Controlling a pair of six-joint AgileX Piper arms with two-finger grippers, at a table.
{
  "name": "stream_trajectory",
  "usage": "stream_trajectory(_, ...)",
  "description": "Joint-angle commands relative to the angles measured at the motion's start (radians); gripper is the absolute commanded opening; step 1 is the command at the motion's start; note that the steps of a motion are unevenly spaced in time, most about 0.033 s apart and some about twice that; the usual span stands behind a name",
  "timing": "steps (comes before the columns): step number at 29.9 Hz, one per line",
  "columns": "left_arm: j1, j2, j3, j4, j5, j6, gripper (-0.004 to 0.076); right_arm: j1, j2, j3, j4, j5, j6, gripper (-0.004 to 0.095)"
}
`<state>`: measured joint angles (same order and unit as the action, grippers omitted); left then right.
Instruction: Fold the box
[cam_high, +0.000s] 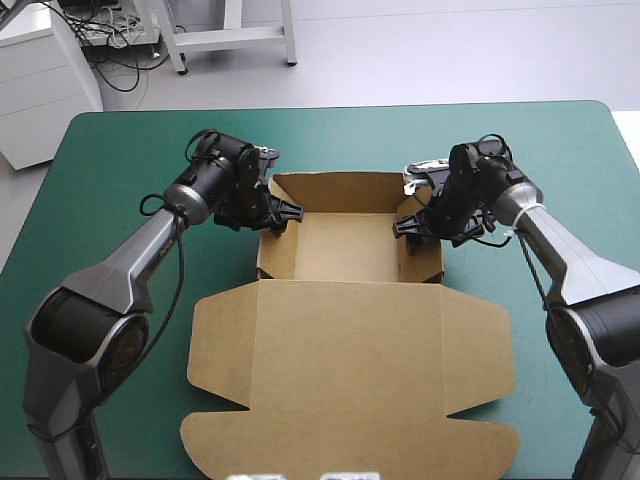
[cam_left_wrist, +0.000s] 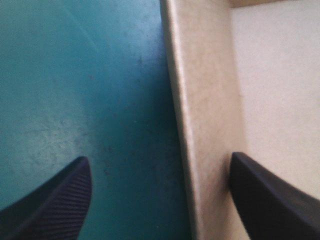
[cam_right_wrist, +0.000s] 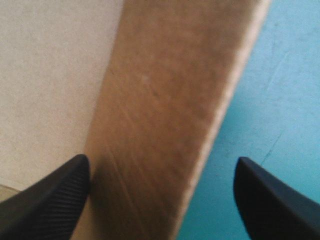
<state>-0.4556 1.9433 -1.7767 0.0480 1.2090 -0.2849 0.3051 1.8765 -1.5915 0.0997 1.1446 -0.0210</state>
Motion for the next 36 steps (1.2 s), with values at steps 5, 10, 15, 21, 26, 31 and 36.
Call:
stream_trajectory(5, 0.007, -0.168, -0.039, 0.050, 0.011, 0.037, 0.0667, -0.003, -0.133, -0.078, -0.001, 0.028, -0.011, 0.0910)
stream_trajectory(10, 0.007, -0.240, -0.039, 0.044, 0.078, 0.071, 0.0667, -0.003, -0.205, -0.118, -0.001, 0.080, -0.015, 0.0909)
stream_trajectory(15, 0.007, -0.355, -0.039, 0.013, 0.089, 0.179, 0.0667, -0.003, -0.286, -0.131, -0.001, 0.097, -0.018, 0.0910)
stream_trajectory(21, 0.007, -0.530, -0.039, 0.002, 0.089, 0.285, 0.0630, -0.003, -0.352, -0.131, -0.008, 0.100, -0.014, 0.0904)
stream_trajectory(26, 0.007, -0.690, 0.025, 0.016, 0.089, 0.351, 0.0433, -0.003, -0.351, -0.131, 0.002, 0.100, -0.011, 0.0901)
stream_trajectory(31, 0.007, -0.860, 0.212, 0.042, 0.089, 0.370, 0.0076, -0.003, -0.322, -0.129, -0.009, 0.094, -0.011, 0.0901)
stream_trajectory(36, 0.007, -1.044, 0.463, 0.079, 0.089, 0.375, -0.0027, -0.003, -0.274, -0.129, -0.009, 0.088, -0.011, 0.0900)
